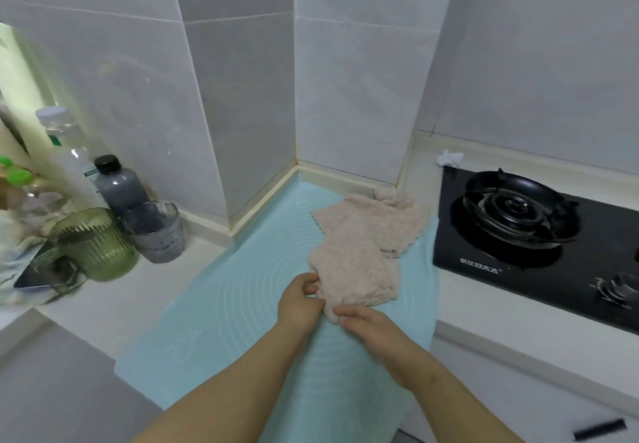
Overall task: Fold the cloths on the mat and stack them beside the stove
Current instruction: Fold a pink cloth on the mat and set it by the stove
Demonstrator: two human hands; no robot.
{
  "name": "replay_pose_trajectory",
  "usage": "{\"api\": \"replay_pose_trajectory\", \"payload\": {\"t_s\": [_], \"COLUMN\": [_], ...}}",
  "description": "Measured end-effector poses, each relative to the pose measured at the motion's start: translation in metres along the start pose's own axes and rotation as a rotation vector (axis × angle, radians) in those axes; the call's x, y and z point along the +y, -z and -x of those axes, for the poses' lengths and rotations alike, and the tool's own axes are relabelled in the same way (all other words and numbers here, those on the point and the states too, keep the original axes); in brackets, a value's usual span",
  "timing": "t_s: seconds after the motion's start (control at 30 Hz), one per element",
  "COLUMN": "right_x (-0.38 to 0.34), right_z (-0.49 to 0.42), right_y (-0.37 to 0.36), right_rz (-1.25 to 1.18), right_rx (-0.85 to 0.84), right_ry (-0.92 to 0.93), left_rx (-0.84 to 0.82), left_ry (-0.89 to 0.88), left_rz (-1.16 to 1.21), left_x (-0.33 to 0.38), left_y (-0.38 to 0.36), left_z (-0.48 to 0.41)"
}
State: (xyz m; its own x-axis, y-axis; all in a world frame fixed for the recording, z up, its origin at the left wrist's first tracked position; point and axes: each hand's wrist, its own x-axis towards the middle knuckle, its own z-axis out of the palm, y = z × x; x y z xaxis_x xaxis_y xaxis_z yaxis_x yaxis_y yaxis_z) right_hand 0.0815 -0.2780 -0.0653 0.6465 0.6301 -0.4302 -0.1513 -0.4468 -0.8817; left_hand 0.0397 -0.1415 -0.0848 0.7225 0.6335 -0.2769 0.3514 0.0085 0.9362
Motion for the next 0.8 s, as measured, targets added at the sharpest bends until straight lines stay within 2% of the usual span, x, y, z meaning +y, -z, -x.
{"api": "replay_pose_trajectory", "payload": {"t_s": [0.13,0.3,0.4,0.6,0.8], "right_x": [-0.002,0.008,0.012,0.012,0.007], "right_z": [0.001,-0.005,0.0,0.016,0.017], "right_y": [-0.02,-0.056,-0.071,-0.083,-0.088], "right_rz": [-0.054,0.12,0.163,-0.053,-0.119], "right_rx": [0.185,0.329,0.42,0.487,0.518], "right_ry": [0.012,0.006,0.029,0.047,0.014], "left_rx": [0.068,0.084,-0.039,-0.396,-0.43], "left_ry": [-0.048,-0.142,-0.135,-0.027,-0.136], "left_rz": [-0.033,-0.1,-0.077,-0.026,-0.329], "left_x": [-0.004,-0.01,-0.016,-0.004,-0.015], "left_y": [0.024,0.087,0.103,0.099,0.107], "left_z": [-0.006,-0.029,-0.031,-0.019,-0.021]}}
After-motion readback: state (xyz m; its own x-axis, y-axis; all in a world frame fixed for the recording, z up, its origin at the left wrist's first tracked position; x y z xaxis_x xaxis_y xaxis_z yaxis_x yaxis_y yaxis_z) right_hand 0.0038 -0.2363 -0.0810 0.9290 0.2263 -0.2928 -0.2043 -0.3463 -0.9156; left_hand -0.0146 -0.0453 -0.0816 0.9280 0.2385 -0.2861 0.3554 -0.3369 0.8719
